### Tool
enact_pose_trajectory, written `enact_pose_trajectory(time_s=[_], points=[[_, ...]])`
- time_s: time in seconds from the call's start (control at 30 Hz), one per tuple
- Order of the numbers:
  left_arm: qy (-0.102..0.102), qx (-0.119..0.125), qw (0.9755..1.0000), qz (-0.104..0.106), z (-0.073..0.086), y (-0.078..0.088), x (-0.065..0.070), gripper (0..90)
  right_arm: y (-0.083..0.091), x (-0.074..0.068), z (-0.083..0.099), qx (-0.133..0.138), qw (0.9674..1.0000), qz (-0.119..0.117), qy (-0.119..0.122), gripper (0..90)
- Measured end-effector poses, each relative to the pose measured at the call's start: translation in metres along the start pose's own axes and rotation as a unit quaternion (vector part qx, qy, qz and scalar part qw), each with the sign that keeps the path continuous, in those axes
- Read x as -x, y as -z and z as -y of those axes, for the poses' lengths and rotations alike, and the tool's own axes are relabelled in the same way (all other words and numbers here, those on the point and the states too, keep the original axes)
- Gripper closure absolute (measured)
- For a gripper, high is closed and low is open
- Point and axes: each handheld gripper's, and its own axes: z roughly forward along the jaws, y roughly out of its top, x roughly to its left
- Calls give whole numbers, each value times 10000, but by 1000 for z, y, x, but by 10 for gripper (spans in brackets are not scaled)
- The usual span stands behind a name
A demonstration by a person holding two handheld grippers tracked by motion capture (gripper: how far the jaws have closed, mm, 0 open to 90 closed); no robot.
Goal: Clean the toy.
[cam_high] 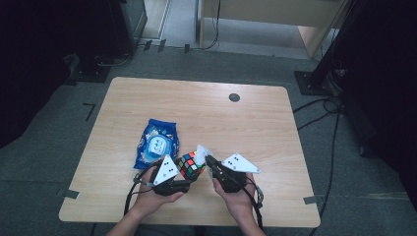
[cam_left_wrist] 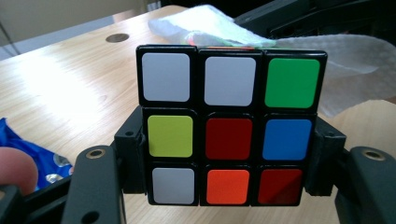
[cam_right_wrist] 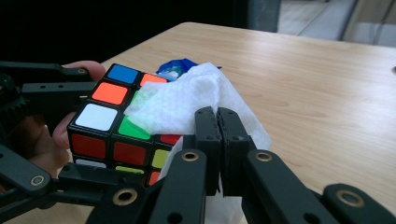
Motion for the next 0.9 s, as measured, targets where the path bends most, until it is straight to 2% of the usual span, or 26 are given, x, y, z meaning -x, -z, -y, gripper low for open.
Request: enact_pose_trajectory(time_s=[0.23, 0.27, 0.37, 0.5, 0.67, 0.8, 0.83, 0.9], points=[[-67, -7, 10000, -19, -3, 2, 2, 342, 6, -3, -2, 169, 9998, 25, -115, 894], [-89, -50, 9999, -41, -2, 1, 2, 342, 11, -5, -4, 379, 9992, 50, -90, 894], [-124, -144, 9998, -55, 0, -3, 4, 342, 14, -8, -6, 530, 9985, 109, -16, 894], [-136, -179, 9997, -46, 0, -6, 8, 341, 9, -17, -5, 279, 9992, -272, -43, 893], [-149, -196, 9997, 13, 1, -9, 12, 342, 9, -28, -6, 298, 9981, -532, -70, 892], [-201, -177, 9996, 0, 0, -7, 13, 341, 5, -23, -5, 267, 9992, -272, -86, 891], [-186, -161, 9997, -41, 0, -7, 12, 342, 3, -18, -4, 241, 9995, -133, -133, 892], [-117, -164, 9998, -90, 0, -6, 8, 342, 3, -10, -2, 194, 9994, -63, -282, 892]])
